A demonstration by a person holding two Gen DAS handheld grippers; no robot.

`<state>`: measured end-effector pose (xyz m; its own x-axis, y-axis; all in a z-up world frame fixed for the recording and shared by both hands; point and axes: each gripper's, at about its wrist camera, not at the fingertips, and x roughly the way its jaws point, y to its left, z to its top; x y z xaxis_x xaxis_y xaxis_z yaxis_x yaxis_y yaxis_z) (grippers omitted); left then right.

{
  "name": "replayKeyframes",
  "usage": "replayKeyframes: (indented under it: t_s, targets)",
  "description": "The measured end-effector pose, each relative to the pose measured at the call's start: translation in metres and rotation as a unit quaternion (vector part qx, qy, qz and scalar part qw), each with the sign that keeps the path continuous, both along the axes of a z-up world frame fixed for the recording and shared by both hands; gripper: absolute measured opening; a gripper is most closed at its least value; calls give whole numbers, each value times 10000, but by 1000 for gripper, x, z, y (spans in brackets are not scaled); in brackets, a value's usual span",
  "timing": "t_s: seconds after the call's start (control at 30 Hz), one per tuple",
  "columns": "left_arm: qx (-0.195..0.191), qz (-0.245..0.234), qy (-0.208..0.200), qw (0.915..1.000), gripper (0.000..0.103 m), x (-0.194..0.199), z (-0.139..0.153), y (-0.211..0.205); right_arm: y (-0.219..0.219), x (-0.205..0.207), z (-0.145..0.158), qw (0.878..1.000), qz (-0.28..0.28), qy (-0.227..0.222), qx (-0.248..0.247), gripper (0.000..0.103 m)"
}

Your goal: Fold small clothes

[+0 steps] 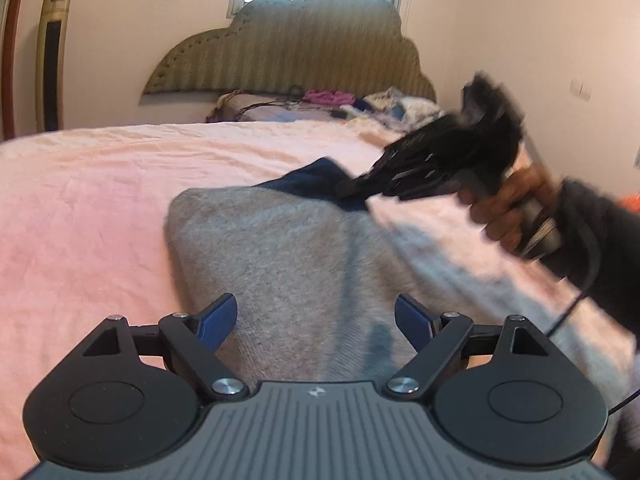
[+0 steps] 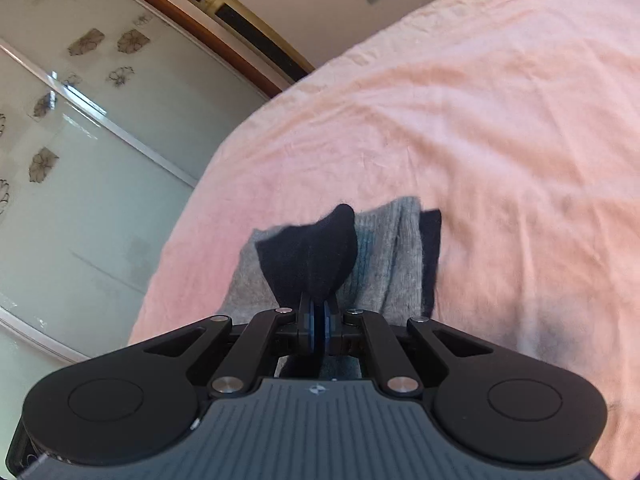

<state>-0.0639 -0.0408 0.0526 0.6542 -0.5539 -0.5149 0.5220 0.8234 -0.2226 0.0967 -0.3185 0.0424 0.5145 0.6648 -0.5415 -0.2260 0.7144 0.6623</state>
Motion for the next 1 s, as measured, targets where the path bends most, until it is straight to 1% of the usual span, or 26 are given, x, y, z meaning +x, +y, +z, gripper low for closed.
replayKeyframes:
  t_s: [0.03,0.1,0.13,0.17,0.2,0.23,0.27,0.3,0.33,0.37,0.4,0.43,0.5,0.57,0.7,0.77,0.8,0.87,0.93,1.0]
  targets:
    - [-89,-145,118,9998,87,2,1,-4,-3,4,-4,10000,-50,57,-49,9]
    - [60,-409,200,9989,87,7,-4,-17,4,13,-24,9982,16,435,-422,9]
    - [171,-480,285,9983,87,10,-10,-21,7,12,-28,9980,41,455,-428,8]
    - [267,-447,424,9977,87,14,-17,-24,6,8,-25,9984,-48,425,-380,9]
    - [284,-410,503,9975,87,15,-20,-25,3,4,-18,9985,-186,405,-325,16]
    - [239,-404,485,9977,87,12,-22,-22,1,-2,-10,9983,-385,327,-281,23]
    - [191,-418,442,9980,87,8,-20,-19,-3,-13,2,9978,-578,132,-290,27]
    - [158,-438,408,9981,87,5,-18,-16,-2,-26,12,9983,-516,-95,-235,28]
    - [148,-455,363,9982,87,1,-17,-14,1,-40,20,9993,-286,-222,-74,28]
    - [183,-461,321,9983,87,-2,-16,-11,5,-52,23,9998,32,-209,30,29]
    - [245,-475,274,9982,87,-4,-15,-10,12,-63,23,9991,400,-144,18,29]
    - [310,-473,219,9982,87,-6,-14,-9,19,-74,22,9974,707,-102,-108,29]
    - [344,-446,192,9982,87,-10,-15,-6,27,-91,16,9937,1014,10,-472,29]
    - [360,-433,195,9982,87,-12,-15,-4,24,-100,8,9918,1123,165,-588,32]
    - [457,-409,174,9980,87,-12,-15,-7,14,-105,-4,9911,1127,419,-574,32]
    - [563,-402,154,9975,87,-15,-18,-9,15,-101,-10,9895,1240,509,-546,31]
    - [611,-407,128,9972,87,-17,-18,-9,18,-101,-12,9886,1288,543,-563,29]
    - [701,-437,59,9966,87,-21,-18,-10,24,-104,-10,9872,1316,406,-805,22]
    - [753,-492,30,9959,87,-24,-19,-10,25,-110,-1,9862,1378,255,-883,22]
    - [800,-526,27,9954,87,-24,-20,-11,26,-109,1,9859,1425,246,-844,22]
